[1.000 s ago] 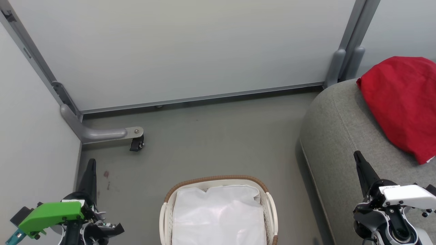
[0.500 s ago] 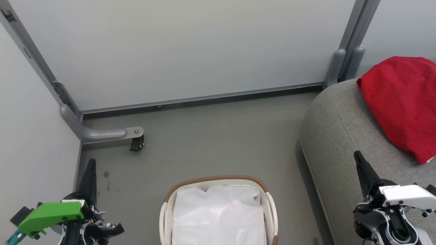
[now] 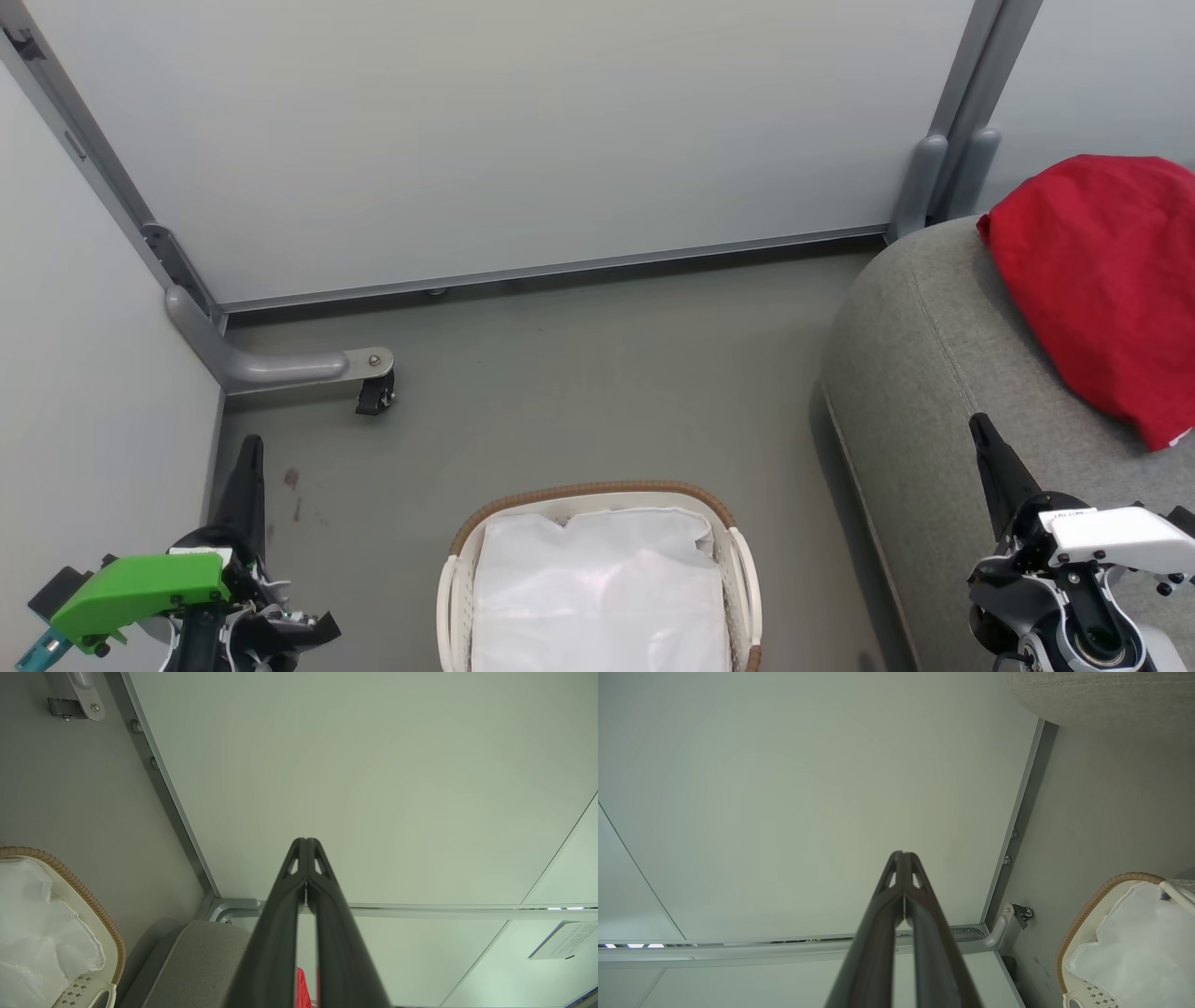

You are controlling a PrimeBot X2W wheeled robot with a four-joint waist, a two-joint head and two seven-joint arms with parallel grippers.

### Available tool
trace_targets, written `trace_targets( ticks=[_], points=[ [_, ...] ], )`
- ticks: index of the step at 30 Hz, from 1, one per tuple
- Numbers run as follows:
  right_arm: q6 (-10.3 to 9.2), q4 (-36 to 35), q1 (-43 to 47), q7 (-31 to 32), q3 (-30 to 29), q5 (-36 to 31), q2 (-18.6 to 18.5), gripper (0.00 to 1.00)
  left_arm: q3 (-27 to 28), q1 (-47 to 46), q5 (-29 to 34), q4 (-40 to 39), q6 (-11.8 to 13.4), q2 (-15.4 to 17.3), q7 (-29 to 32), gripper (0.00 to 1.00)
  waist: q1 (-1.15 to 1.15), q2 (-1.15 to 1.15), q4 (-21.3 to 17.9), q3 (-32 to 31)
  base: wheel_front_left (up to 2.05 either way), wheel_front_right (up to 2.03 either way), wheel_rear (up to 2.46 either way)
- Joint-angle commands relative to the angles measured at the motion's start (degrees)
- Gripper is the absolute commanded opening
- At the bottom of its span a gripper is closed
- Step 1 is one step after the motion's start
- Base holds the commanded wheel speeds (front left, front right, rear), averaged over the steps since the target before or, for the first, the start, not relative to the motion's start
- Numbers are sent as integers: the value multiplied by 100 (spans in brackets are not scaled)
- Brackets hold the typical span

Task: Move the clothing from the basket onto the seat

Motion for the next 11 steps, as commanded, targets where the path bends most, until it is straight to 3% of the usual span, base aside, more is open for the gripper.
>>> trace_targets(
  ticks=[1, 11],
  points=[
    [-2, -19, 59, 16, -8, 19, -37, 0, 11, -58, -19, -8, -24, 26, 23, 0, 0, 0, 0, 0, 0, 0, 0],
    [-2, -19, 59, 16, -8, 19, -37, 0, 10, -58, -19, -8, -24, 26, 22, 0, 0, 0, 0, 0, 0, 0, 0]
  ],
)
